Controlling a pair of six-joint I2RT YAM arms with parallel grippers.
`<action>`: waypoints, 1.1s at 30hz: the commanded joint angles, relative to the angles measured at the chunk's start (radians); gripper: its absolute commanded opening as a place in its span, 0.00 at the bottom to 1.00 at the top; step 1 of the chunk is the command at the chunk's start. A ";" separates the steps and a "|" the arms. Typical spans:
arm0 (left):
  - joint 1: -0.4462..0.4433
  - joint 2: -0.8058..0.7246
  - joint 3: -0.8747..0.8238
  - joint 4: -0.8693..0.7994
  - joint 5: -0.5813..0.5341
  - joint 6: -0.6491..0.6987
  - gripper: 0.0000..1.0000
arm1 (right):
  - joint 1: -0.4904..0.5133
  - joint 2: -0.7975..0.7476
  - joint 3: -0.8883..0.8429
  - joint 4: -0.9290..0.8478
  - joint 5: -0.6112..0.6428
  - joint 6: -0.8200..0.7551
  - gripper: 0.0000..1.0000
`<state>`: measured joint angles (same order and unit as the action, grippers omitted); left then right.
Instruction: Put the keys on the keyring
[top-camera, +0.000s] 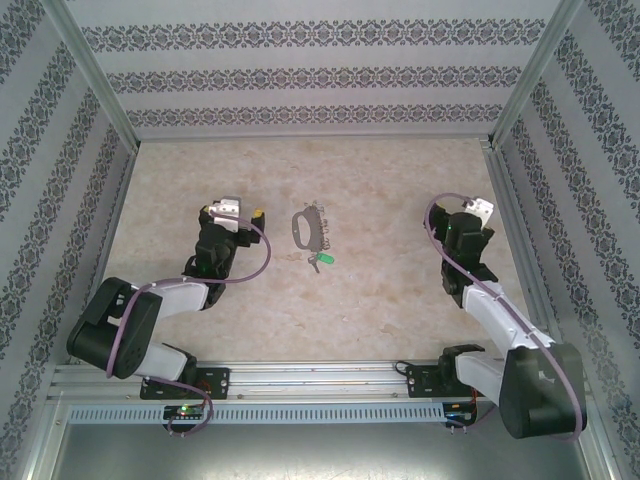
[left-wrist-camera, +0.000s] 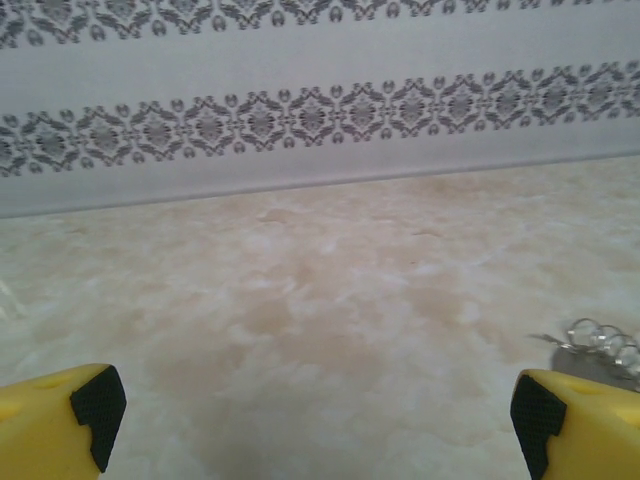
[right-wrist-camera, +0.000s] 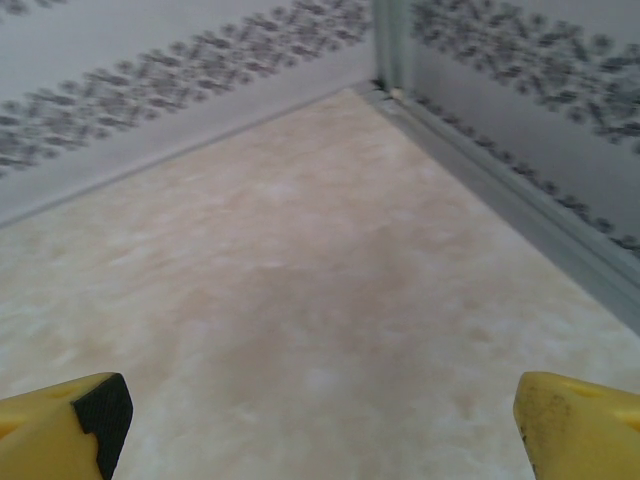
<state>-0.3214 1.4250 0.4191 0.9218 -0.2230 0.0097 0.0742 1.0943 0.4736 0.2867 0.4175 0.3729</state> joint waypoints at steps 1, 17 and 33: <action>0.032 -0.028 -0.020 0.064 -0.047 0.058 1.00 | -0.008 0.018 -0.014 0.072 0.166 -0.031 0.98; 0.114 -0.151 -0.090 -0.057 -0.048 0.111 1.00 | -0.008 -0.028 -0.079 0.147 0.121 -0.152 0.98; 0.216 0.217 -0.230 0.464 0.124 0.090 1.00 | 0.018 0.094 -0.158 0.421 -0.015 -0.282 0.98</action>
<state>-0.1410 1.6176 0.1944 1.2057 -0.2043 0.1123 0.0776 1.1507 0.3504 0.5735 0.4675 0.1539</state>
